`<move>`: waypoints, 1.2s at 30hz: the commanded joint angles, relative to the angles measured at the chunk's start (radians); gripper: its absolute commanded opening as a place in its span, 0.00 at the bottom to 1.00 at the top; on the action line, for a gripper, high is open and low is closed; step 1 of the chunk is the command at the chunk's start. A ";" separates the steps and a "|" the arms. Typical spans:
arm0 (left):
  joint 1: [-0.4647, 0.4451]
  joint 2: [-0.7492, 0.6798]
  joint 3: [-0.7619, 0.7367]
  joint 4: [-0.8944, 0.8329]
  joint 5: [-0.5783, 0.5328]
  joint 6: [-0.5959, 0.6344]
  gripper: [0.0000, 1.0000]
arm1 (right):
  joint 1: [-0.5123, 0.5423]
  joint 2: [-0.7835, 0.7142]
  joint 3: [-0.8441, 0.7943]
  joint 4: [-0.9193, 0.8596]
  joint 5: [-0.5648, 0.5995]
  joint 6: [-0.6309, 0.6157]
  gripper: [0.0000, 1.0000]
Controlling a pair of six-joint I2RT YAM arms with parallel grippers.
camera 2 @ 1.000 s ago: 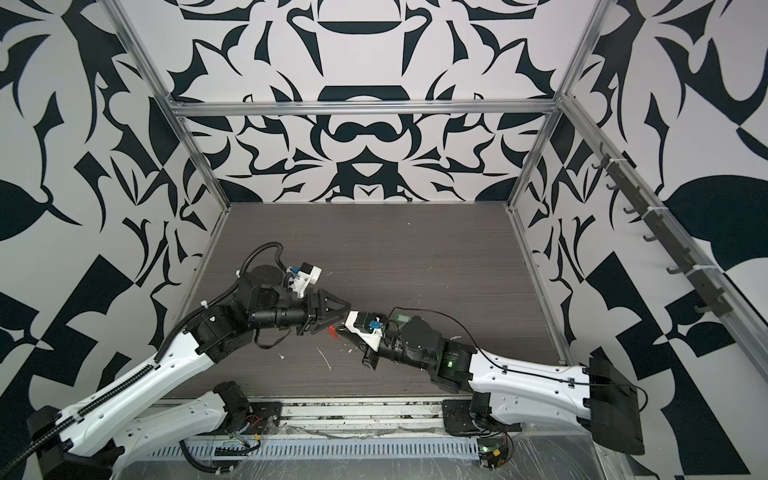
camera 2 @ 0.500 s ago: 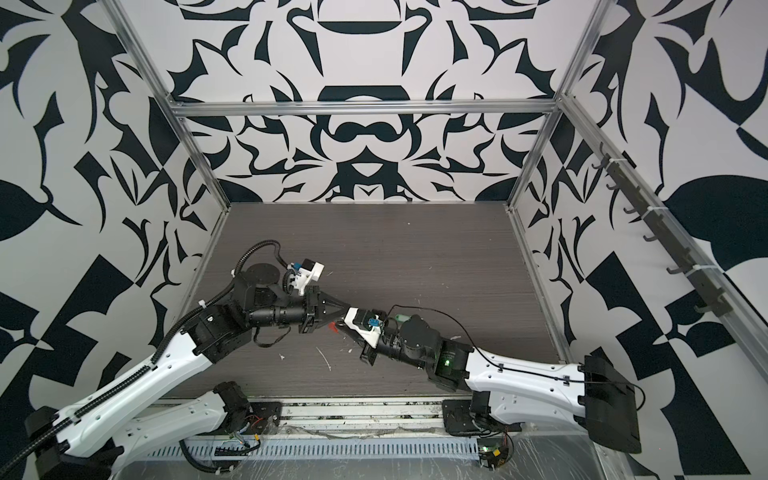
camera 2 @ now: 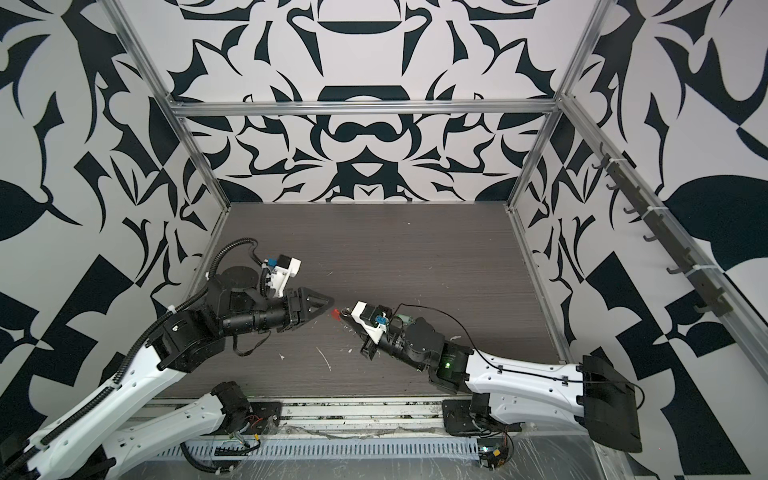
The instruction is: Remove the keys from the keyring
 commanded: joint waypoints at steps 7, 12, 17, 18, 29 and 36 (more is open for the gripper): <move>0.000 -0.068 -0.087 0.007 -0.063 0.200 0.53 | 0.013 -0.029 0.014 0.156 0.122 -0.001 0.00; -0.018 -0.061 -0.155 0.123 -0.125 0.316 0.50 | 0.019 -0.010 0.035 0.157 0.133 0.015 0.00; -0.133 -0.071 -0.162 0.154 -0.346 0.479 0.49 | 0.021 -0.011 0.043 0.165 0.139 0.028 0.00; -0.172 -0.070 -0.174 0.183 -0.396 0.509 0.49 | 0.023 -0.009 0.046 0.164 0.140 0.029 0.00; -0.423 0.030 -0.222 0.363 -0.752 0.771 0.51 | 0.026 0.004 0.068 0.162 0.139 0.065 0.00; -0.424 0.057 -0.263 0.538 -0.885 0.917 0.49 | 0.045 0.013 0.071 0.163 0.156 0.069 0.00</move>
